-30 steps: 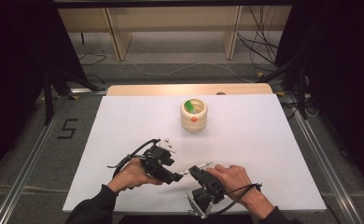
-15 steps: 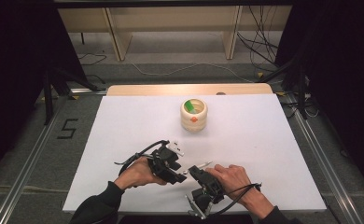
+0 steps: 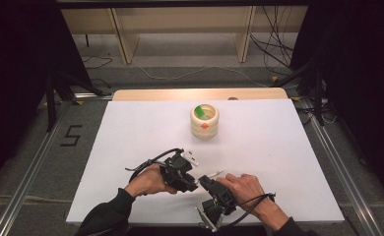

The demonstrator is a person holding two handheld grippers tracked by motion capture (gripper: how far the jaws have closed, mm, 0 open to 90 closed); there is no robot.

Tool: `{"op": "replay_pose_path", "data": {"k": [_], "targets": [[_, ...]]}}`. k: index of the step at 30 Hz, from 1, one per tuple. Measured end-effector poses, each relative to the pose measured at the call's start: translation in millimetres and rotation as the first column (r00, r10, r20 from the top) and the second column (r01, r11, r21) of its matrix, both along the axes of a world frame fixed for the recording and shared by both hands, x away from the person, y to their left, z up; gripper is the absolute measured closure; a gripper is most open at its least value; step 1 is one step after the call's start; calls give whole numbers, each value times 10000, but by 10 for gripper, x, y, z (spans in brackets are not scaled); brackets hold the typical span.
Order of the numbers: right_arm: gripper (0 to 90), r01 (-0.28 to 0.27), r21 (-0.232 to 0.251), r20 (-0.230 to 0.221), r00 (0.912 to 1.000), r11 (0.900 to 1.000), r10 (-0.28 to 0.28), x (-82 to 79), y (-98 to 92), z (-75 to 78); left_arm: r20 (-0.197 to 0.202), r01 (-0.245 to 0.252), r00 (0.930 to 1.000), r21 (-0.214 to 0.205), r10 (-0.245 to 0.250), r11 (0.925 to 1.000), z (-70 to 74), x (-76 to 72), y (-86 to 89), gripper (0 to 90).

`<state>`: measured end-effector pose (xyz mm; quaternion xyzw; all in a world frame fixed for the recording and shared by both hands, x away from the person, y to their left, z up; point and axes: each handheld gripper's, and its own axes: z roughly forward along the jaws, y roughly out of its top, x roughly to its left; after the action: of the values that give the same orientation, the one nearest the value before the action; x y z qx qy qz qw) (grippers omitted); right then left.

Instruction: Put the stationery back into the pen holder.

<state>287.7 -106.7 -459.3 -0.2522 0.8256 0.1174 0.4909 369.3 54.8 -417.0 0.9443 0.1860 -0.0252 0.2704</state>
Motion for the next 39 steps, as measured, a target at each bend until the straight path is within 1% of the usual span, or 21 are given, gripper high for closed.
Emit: {"op": "replay_pose_path", "data": {"k": [2,14,15,17,23,26,29,31,32,33,34,35,36,37,38,39], "targets": [[799,-15,-37,-14,10000,10000,15,-3,2,-2,-8,110,9999,50,-110,9999,-6,2,-10,685],[799,-101,-77,10,9999,9999,101,-8,2,-9,-119,220,9997,159,-218,9996,-55,31,-30,750],[799,-110,-82,4,9999,9999,110,-9,2,-10,-148,152,9998,113,-151,9998,-59,30,-34,759],[799,-146,-108,-32,9999,9998,146,-11,2,-11,-161,170,9997,123,-168,9998,-62,35,-34,775],[799,-170,-180,-36,9999,9997,169,-12,2,-15,-283,272,9992,128,-268,9995,-74,54,-33,784],[798,-188,-182,-34,9998,9997,187,-17,2,-18,-236,350,9991,155,-346,9993,-71,51,-33,788],[788,-182,-166,-85,9998,9997,181,-19,-3,-8,-180,360,9992,94,-359,9993,-69,40,-37,791],[717,-196,-187,-30,9998,9996,195,-12,-11,15,-144,405,9991,120,-404,9991,-60,39,-35,792],[717,-196,-187,-30,9998,9996,195,-12,-11,15,-151,363,9992,89,-362,9993,-57,41,-31,792],[672,-40,-251,-39,10000,9997,39,-11,-25,22,-127,340,9993,77,-339,9994,-56,42,-26,793],[645,-95,-215,29,10000,9997,96,-11,-32,34,-109,315,9994,80,-314,9995,-50,48,-16,793],[645,-95,-215,29,10000,9997,96,-11,-32,34,-89,237,9997,42,-237,9997,-48,52,-8,793],[594,33,6,14,10000,10000,-33,-14,-47,57,-109,183,9998,38,-183,9998,-45,57,3,793],[577,98,150,37,9999,9998,-98,-12,-53,69,-89,166,9998,33,-166,9999,-45,64,13,793],[577,98,150,37,9999,9998,-98,-12,-53,69,-89,103,9999,0,-103,9999,-45,67,22,793],[545,237,259,1,9997,9994,-237,-2,-68,101,-27,52,10000,-31,-52,10000,-44,71,31,793]]}}
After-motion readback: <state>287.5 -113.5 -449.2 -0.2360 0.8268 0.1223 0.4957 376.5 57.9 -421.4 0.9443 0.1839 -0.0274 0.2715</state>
